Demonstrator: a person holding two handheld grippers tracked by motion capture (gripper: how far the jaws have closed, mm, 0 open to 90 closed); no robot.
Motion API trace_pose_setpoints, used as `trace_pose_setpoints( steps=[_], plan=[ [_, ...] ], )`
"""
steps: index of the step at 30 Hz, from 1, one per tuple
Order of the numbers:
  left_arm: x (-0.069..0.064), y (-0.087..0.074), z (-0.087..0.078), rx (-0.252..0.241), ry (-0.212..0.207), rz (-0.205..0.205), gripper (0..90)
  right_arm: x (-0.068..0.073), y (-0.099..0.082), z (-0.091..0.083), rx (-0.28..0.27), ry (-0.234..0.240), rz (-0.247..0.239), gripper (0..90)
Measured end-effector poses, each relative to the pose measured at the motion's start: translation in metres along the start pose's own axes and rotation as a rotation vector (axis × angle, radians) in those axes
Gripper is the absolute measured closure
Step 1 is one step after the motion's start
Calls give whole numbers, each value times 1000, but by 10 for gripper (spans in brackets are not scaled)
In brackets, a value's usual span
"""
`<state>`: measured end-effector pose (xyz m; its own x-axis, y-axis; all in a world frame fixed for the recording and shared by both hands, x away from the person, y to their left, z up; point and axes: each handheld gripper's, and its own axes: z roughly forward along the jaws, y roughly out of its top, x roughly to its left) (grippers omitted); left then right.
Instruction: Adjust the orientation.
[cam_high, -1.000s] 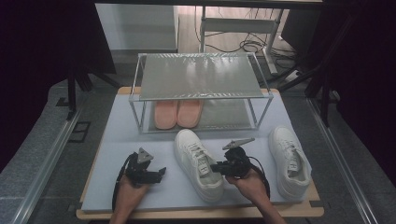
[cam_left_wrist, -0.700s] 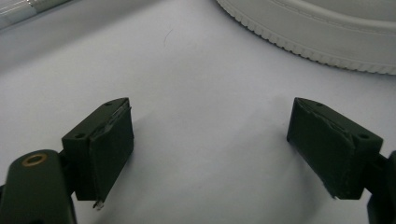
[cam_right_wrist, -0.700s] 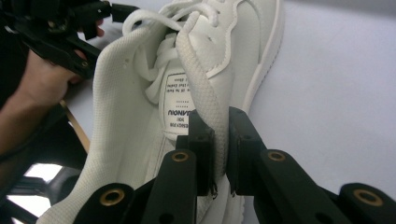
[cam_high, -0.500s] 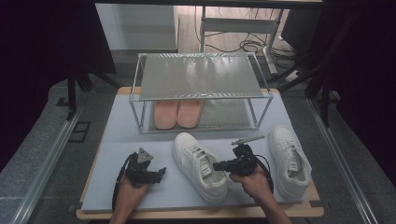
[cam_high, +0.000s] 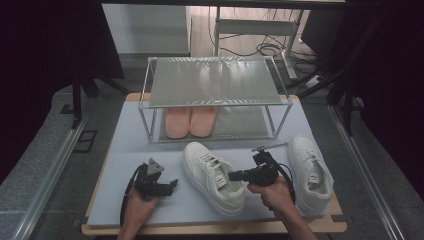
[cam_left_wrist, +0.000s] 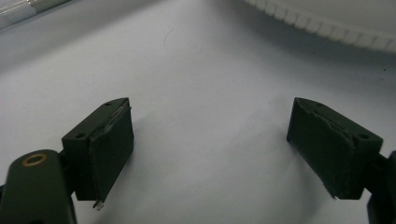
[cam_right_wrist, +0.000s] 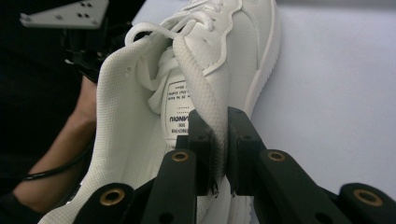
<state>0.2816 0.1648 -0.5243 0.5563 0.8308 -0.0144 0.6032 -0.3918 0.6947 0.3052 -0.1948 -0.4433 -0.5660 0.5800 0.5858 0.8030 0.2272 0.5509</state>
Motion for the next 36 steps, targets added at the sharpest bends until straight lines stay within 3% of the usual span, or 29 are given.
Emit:
trace_pose_setpoints(
  steps=[7, 36],
  plan=[
    [0, 0, 0, -6, 0, -2, 149, 0, 6, -13, -36, 40, 44, 820],
    [0, 0, 0, -3, 0, 1, 149, 15, 38, -44, -111, 165, 92, 813]
  ],
)
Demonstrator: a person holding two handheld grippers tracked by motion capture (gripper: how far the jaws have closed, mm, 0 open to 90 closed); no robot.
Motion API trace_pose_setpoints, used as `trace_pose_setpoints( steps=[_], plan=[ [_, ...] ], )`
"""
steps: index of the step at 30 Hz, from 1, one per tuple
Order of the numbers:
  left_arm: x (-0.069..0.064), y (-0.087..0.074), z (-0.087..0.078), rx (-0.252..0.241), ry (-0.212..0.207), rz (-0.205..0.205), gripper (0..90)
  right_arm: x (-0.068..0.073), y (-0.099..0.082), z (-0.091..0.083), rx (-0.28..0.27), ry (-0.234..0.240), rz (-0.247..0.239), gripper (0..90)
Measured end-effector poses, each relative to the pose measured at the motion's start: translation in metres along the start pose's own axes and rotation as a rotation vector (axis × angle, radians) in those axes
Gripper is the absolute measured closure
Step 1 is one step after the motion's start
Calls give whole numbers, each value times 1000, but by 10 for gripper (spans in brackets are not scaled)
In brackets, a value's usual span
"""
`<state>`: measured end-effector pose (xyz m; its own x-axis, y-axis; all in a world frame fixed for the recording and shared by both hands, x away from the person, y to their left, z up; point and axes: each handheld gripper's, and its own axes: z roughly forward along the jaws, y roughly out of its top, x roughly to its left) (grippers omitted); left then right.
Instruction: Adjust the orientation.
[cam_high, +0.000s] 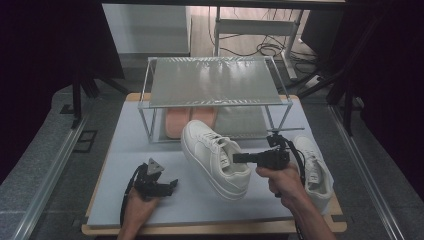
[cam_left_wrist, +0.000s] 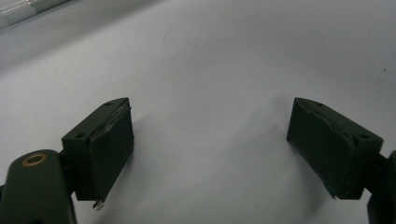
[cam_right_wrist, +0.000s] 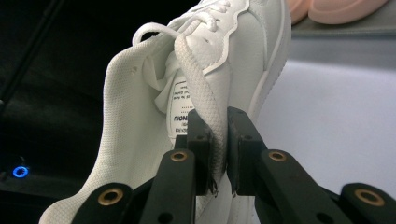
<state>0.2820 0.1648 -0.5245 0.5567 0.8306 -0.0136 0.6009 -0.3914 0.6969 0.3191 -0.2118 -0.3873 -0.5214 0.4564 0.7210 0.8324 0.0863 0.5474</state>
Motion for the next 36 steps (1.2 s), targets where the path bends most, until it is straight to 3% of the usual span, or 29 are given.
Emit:
trace_pose_setpoints(
  steps=[22, 36],
  plan=[
    [0, 0, 0, 2, -1, 2, 149, 24, 29, -7, -46, 76, 8, 811],
    [0, 0, 0, -2, -3, -6, 149, 36, 61, -9, -104, 98, 13, 811]
  ],
)
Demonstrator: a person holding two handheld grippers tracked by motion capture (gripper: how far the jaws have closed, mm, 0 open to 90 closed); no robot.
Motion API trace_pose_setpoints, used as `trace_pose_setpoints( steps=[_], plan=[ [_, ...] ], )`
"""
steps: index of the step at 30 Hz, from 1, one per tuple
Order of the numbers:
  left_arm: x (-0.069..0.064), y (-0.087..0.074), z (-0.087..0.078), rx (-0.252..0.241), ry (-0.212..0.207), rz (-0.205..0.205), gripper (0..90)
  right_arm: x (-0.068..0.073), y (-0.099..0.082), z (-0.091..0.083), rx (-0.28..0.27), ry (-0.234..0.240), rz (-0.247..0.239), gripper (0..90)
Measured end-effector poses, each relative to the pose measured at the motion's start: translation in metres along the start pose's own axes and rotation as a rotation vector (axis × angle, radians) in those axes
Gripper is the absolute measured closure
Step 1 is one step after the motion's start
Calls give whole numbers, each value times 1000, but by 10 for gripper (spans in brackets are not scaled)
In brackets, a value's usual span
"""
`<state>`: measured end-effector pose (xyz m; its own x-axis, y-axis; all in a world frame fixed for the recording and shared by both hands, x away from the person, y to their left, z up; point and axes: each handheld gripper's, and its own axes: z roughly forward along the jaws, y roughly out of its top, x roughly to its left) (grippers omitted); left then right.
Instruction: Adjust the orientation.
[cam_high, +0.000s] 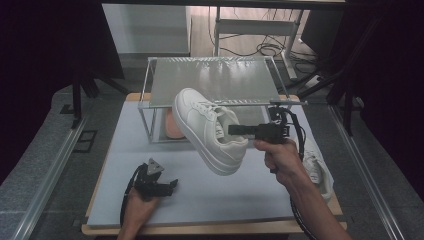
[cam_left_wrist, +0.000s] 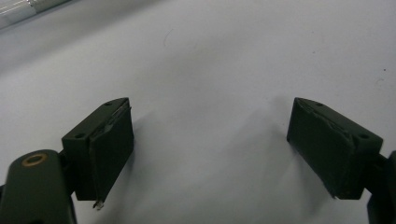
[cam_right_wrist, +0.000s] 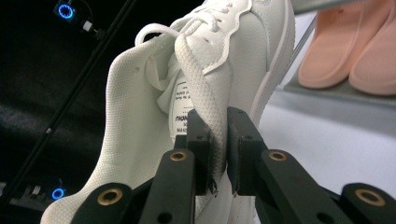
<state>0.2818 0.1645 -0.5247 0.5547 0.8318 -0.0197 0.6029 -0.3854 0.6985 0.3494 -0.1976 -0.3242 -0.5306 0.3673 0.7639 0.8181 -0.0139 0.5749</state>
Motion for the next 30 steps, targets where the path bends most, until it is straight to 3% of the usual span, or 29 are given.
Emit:
trace_pose_setpoints(
  steps=[10, 19, 26, 30],
  plan=[
    [0, 0, 0, 0, 0, 4, 150, -3, 25, 14, -49, -34, 17, 811],
    [1, 0, 0, 5, 1, 9, 151, -15, 46, 33, -104, -102, 59, 810],
    [0, 0, 0, 1, 0, 7, 152, -21, 63, 50, -148, -182, 67, 808],
    [0, 0, 0, 1, -1, 6, 154, -27, 69, 56, -169, -198, 81, 806]
  ],
)
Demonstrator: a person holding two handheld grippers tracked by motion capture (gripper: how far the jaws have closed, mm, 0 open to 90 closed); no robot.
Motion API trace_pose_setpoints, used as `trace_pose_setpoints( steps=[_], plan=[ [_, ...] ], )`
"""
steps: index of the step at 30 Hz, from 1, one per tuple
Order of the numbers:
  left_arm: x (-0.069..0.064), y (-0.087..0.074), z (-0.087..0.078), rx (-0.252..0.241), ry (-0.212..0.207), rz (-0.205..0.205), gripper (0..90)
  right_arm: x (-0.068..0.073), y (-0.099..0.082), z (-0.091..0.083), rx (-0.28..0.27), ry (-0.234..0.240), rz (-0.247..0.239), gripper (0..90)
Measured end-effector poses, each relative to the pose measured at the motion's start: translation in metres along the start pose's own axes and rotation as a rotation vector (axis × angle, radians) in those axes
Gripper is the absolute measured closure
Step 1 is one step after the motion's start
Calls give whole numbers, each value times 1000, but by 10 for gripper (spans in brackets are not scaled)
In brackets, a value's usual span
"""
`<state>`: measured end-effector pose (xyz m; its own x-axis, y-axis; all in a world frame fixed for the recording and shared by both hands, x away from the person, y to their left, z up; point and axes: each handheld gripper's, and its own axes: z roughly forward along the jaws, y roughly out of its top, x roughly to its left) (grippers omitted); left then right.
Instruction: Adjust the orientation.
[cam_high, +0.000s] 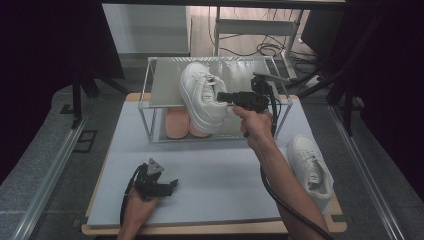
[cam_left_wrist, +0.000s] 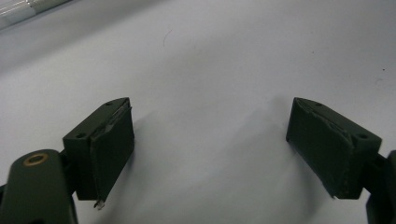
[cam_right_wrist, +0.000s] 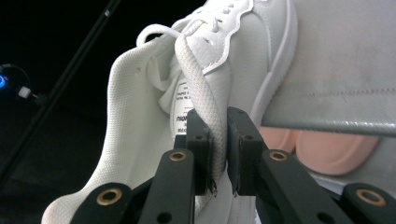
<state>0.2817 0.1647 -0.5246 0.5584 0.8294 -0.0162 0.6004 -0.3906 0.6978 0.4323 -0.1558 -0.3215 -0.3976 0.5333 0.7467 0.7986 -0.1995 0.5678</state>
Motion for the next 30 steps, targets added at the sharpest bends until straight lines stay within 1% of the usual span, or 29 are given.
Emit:
trace_pose_setpoints(
  steps=[6, 8, 10, 15, 16, 18, 21, 24, 25, 26, 27, 30],
  plan=[
    [0, 0, 0, 3, -1, 5, 155, 1, 7, 12, -26, -35, 2, 798],
    [0, 0, 0, 3, 0, 6, 155, 2, 8, 16, -36, -32, 12, 781],
    [0, 0, 0, 3, 0, 6, 155, 2, 9, 20, -39, -20, 15, 754],
    [0, 0, 0, 4, -3, 7, 156, 3, 9, 24, -36, 37, 0, 662],
    [0, 0, 0, 3, -1, 7, 156, 3, 9, 25, -34, 51, 3, 640],
    [0, 0, 0, 2, -1, 5, 156, 4, 10, 26, -39, 59, 7, 615],
    [0, 0, 0, 2, 0, 6, 157, 4, 13, 25, -35, 69, -2, 566],
    [0, 0, 0, 2, -1, 5, 157, 6, 15, 20, -31, 79, -22, 529],
    [0, 0, 0, 1, 0, 6, 157, 6, 16, 19, -26, 73, -31, 519],
    [0, 0, 0, 1, 0, 6, 157, 7, 16, 17, -20, 70, -51, 508],
    [0, 0, 0, 1, 0, 6, 157, 8, 17, 15, -16, 72, -54, 499],
    [0, 0, 0, 1, 0, 6, 157, 9, 17, 8, -18, 77, -87, 492]
  ],
)
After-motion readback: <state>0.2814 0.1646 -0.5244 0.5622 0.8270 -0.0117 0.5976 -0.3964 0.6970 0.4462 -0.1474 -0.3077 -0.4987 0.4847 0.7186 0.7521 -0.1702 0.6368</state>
